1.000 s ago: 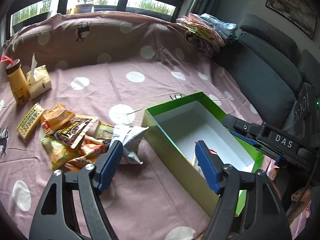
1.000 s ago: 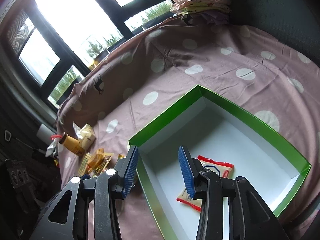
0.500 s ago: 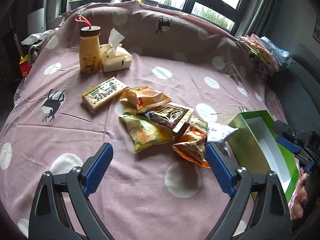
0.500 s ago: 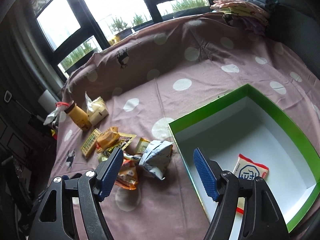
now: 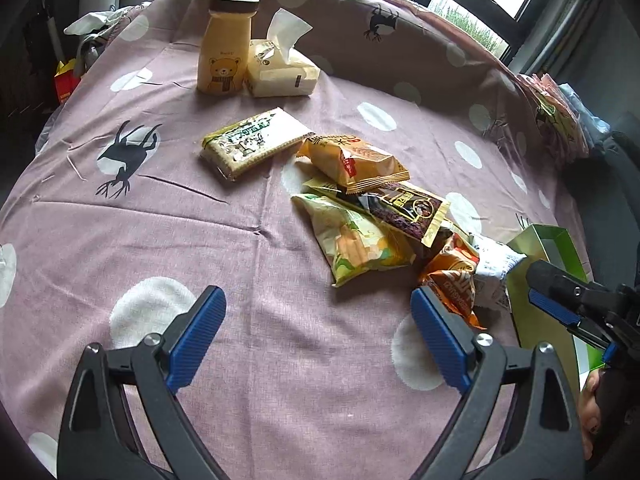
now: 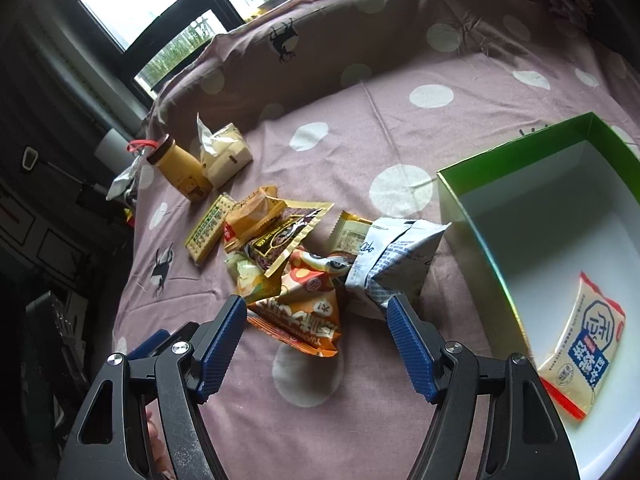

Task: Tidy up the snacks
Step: 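Move the right gripper back to the snack pile, then grasp the orange cartoon-print snack bag with the right gripper, then lift the orange bag with the right gripper and carry it over the box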

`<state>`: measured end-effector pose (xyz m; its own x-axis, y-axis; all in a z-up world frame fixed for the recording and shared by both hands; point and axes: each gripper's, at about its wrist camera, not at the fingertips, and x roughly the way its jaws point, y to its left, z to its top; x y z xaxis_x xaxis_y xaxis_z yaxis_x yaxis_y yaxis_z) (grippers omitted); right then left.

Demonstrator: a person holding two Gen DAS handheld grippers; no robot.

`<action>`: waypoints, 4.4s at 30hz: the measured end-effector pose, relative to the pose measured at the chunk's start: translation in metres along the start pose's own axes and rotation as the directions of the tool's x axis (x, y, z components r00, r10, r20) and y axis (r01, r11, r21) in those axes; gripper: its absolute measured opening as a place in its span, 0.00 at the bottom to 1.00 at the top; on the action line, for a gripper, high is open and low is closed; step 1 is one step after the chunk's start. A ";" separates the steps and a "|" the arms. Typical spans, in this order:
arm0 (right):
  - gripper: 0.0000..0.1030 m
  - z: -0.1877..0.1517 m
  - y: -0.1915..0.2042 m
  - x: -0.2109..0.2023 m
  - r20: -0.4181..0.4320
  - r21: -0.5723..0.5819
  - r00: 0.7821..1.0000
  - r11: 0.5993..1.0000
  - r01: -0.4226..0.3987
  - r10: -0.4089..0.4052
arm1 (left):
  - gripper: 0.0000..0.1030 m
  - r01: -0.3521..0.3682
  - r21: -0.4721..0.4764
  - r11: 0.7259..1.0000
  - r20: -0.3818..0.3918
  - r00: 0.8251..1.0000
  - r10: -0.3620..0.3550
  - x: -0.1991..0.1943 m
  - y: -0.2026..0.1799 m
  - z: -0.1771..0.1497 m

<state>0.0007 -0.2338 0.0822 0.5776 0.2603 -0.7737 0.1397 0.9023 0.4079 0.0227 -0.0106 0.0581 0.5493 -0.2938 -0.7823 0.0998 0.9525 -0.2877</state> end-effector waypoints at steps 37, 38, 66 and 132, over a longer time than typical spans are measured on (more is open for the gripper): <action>0.61 -0.035 0.060 0.051 -0.156 -0.321 0.983 0.946 0.044 -0.099 | 0.91 0.033 -0.121 0.992 -0.085 0.995 -0.044 0.002 0.036 0.004; 0.61 -0.033 0.059 0.048 -0.152 -0.315 0.984 0.948 0.041 -0.093 | 0.91 0.040 -0.116 0.992 -0.081 0.995 -0.049 0.001 0.035 0.004; 0.61 -0.014 0.022 0.041 -0.139 -0.004 0.983 0.993 -0.119 0.117 | 0.81 0.229 0.019 0.973 -0.248 0.944 -0.217 0.030 -0.025 -0.020; 0.56 -0.008 0.024 -0.059 0.134 -0.124 0.955 0.961 -0.248 0.264 | 0.37 0.341 0.323 0.883 0.093 0.917 -0.388 -0.059 -0.129 -0.018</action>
<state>-0.0362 -0.2250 0.1335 0.6963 0.4410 -0.5663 -0.1091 0.8448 0.5239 -0.0374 -0.1177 0.1319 0.5423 -0.6318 -0.5539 0.5431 0.7666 -0.3426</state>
